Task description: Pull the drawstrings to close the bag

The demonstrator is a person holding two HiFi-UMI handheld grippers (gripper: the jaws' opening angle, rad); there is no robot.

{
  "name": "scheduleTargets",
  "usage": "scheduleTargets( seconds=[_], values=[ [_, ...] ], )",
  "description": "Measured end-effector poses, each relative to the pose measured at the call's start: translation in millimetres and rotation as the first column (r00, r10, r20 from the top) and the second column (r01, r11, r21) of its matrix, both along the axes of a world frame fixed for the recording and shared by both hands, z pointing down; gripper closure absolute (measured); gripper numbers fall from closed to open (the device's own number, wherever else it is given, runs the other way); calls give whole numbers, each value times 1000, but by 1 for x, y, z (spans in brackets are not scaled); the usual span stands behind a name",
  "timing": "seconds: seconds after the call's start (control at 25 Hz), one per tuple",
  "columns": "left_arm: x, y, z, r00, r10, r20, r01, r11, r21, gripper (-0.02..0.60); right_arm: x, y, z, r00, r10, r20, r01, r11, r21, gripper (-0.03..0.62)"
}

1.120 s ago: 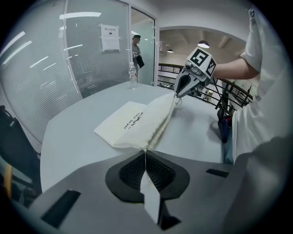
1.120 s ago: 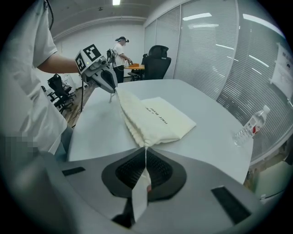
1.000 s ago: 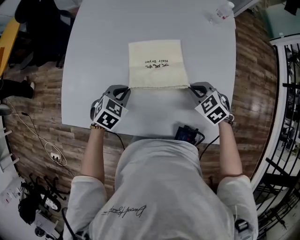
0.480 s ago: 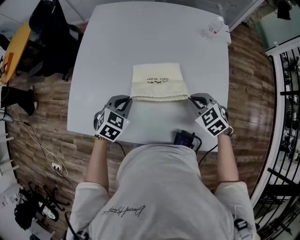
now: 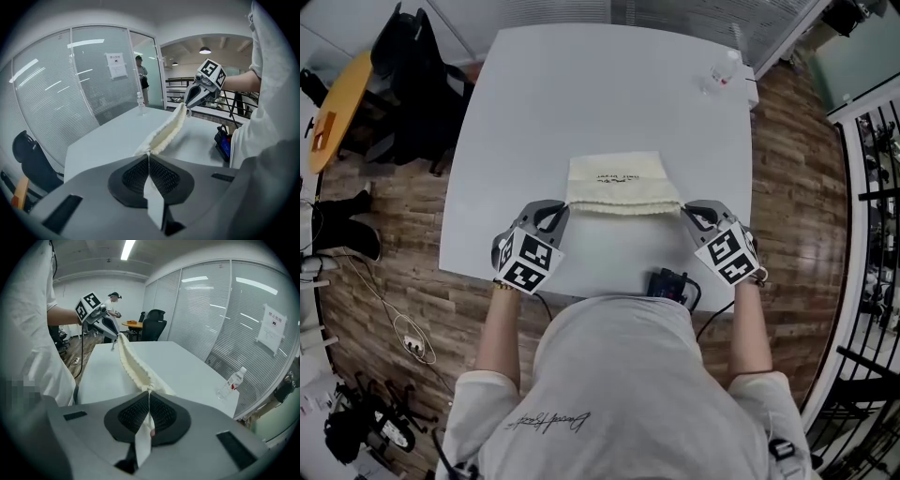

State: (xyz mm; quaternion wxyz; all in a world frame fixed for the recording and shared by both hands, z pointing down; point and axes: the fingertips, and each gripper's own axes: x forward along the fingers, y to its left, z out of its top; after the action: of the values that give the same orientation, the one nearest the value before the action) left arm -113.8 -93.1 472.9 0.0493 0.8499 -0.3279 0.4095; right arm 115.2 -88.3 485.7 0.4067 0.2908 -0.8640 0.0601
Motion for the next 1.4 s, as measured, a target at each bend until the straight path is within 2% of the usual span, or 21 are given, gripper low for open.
scheduleTargets(
  seconds=[0.32,0.76,1.4],
  values=[
    [-3,3,-10,1000,-12,7,12,1000,28,568,2,2,-7,1000,19,-9,-19,1000,22,568],
    [-23,7,-7,997,-41,70,38,998,48,568,7,5,-8,999,32,-25,-32,999,28,568],
    [-35,6,-4,993,-94,67,91,995,50,568,18,-3,-14,997,71,-40,-69,996,59,568]
  ],
)
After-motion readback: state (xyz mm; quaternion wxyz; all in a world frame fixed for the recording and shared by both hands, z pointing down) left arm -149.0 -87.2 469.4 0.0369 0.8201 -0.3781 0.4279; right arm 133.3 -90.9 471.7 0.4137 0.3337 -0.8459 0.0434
